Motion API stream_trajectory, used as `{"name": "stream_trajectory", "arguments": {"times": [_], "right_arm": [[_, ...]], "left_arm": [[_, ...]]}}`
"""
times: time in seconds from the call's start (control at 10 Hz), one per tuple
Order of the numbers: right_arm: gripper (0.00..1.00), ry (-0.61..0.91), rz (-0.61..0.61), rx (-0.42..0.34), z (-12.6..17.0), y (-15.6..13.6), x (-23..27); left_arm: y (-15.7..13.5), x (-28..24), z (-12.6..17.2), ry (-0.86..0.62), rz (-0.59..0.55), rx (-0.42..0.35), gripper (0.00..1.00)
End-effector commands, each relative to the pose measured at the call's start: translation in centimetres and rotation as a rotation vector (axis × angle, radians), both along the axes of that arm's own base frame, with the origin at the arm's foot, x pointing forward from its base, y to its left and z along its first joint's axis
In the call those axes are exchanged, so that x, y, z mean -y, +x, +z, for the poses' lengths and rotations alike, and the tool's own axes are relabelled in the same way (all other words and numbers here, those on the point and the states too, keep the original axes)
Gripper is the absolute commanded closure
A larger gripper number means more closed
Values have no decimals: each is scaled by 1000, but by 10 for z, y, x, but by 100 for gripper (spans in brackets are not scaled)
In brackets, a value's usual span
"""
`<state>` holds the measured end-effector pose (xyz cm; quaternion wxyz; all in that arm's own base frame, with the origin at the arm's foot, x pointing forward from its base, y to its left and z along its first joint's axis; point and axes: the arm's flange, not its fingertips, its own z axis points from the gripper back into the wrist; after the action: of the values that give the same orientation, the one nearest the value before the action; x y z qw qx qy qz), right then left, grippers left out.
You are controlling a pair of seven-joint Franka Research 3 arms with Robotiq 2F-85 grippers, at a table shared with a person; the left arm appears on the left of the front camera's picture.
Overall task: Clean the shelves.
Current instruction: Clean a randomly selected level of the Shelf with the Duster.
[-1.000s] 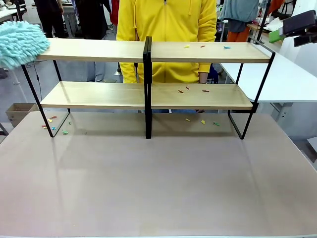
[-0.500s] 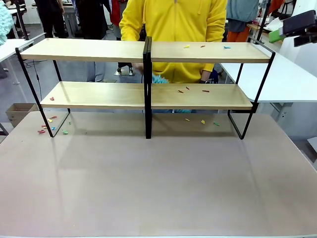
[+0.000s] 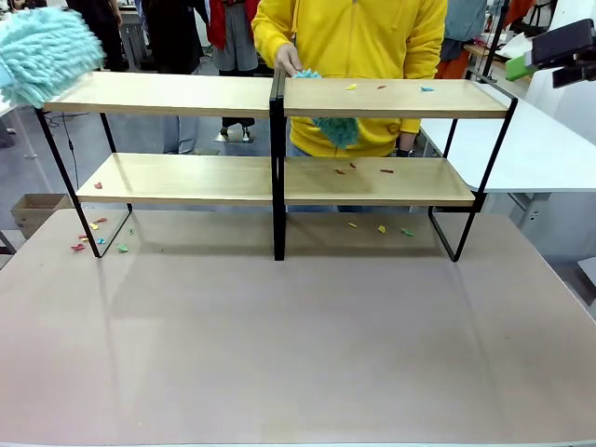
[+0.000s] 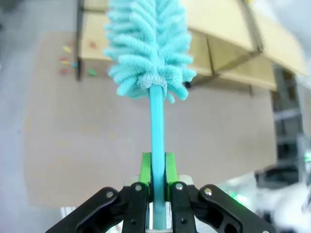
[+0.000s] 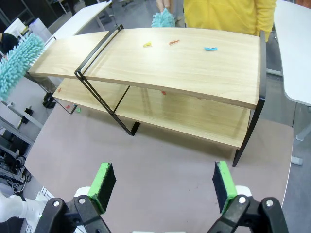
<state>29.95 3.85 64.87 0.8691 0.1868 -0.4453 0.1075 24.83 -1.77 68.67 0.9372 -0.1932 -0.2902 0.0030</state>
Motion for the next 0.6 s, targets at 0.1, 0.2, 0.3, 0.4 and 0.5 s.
{"name": "stream_trajectory", "arguments": {"times": [0.1,0.2,0.3,0.4,0.5], "right_arm": [[0,3,4,-1,0,0,1],[0,3,4,-1,0,0,1],[0,3,4,-1,0,0,1],[0,3,4,-1,0,0,1],[0,3,4,-1,0,0,1]], "left_arm": [[-31,-60,21,-105,-545,-19,87],[-38,-91,28,-212,-707,24,87],[-40,-120,32,-313,-791,97,87],[-43,-146,33,-398,-865,149,87],[-46,-169,29,-463,-830,213,87]]}}
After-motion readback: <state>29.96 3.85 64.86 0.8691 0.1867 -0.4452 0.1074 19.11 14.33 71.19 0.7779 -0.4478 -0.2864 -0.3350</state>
